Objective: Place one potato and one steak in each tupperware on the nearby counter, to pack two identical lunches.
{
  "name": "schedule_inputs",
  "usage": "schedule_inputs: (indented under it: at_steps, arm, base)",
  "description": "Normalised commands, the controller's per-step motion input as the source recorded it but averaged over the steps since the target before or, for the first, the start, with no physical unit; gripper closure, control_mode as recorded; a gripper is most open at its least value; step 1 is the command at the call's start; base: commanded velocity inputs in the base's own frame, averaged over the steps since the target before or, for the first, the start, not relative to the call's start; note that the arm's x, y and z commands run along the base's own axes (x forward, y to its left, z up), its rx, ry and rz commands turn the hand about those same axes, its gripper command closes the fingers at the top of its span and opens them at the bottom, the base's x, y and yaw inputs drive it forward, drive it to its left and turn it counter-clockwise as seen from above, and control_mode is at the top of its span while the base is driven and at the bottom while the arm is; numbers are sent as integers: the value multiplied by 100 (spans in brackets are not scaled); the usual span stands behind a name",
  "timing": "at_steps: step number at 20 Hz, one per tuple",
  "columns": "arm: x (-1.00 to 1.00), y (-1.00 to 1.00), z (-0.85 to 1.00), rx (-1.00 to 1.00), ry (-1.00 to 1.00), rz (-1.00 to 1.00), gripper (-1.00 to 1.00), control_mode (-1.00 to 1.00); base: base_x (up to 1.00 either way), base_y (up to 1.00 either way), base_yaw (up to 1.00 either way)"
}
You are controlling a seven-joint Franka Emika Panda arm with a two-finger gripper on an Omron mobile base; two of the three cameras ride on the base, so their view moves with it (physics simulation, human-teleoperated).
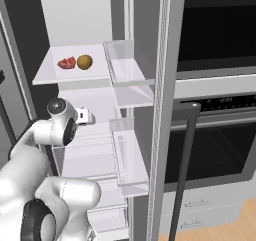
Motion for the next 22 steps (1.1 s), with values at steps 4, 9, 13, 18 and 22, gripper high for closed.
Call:
schedule_inputs:
  at_steps: [4,9,13,18,22]
  arm:
    - [-99,-4,100,0,0,-8,100,-100]
    - [-100,-6,100,-3,1,-3,100,-100]
    - [-100,-1,91,-12,7,0,100,-100]
    - [-100,-26,10,-3,-13,5,100,-100]
    - [0,0,0,0,0,0,100,100]
  base:
    - [0,0,0]
    - [0,0,0]
    - [0,0,0]
    - [0,0,0]
    - [-100,-51,6]
